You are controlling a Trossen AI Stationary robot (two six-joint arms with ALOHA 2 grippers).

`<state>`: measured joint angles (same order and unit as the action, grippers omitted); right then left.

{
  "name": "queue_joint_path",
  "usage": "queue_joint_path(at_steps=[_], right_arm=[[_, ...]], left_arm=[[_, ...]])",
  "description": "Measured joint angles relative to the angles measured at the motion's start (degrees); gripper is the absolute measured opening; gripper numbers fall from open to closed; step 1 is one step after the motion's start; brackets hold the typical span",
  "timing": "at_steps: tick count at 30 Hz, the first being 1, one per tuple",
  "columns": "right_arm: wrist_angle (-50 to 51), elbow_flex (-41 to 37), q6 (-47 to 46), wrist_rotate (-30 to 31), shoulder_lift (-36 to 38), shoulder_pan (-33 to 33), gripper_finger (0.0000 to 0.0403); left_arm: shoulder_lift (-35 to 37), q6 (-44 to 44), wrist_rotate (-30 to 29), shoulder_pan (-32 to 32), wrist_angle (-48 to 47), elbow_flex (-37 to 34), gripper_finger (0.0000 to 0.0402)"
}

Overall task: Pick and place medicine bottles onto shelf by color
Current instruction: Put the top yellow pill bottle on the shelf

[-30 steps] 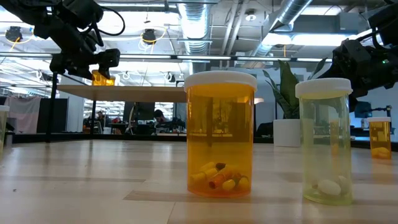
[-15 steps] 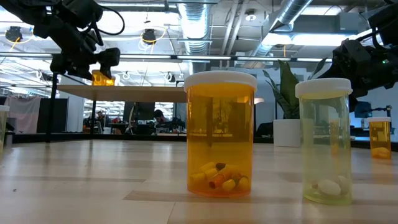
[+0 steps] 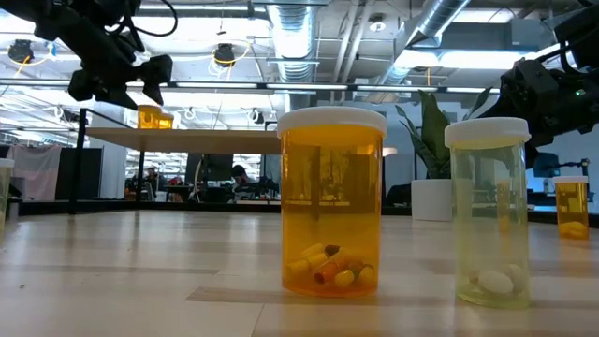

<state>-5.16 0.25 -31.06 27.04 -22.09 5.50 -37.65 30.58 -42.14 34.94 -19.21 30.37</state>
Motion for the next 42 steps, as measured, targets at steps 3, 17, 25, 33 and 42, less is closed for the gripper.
queue_joint_path(at_steps=[3, 17, 25, 33, 42], right_arm=[[0.0, 0.0, 0.0, 0.0, 0.0, 0.0, 0.0256], [0.0, 0.0, 0.0, 0.0, 0.0, 0.0, 0.0256], [0.0, 0.0, 0.0, 0.0, 0.0, 0.0, 0.0256], [0.0, 0.0, 0.0, 0.0, 0.0, 0.0, 0.0256], [0.0, 0.0, 0.0, 0.0, 0.0, 0.0, 0.0256]], left_arm=[[-0.1, -0.2, 1.3, 0.0, -1.4, 0.6, 0.0249], [0.1, -2.0, 0.2, -3.4, -7.0, 5.4, 0.0250], [1.8, -5.6, -1.8, -7.7, -9.1, 10.9, 0.0250], [1.6, -6.1, 8.9, -16.0, -10.4, 13.0, 0.0249], [-2.1, -7.3, 6.3, -28.6, -2.2, 13.1, 0.0249]])
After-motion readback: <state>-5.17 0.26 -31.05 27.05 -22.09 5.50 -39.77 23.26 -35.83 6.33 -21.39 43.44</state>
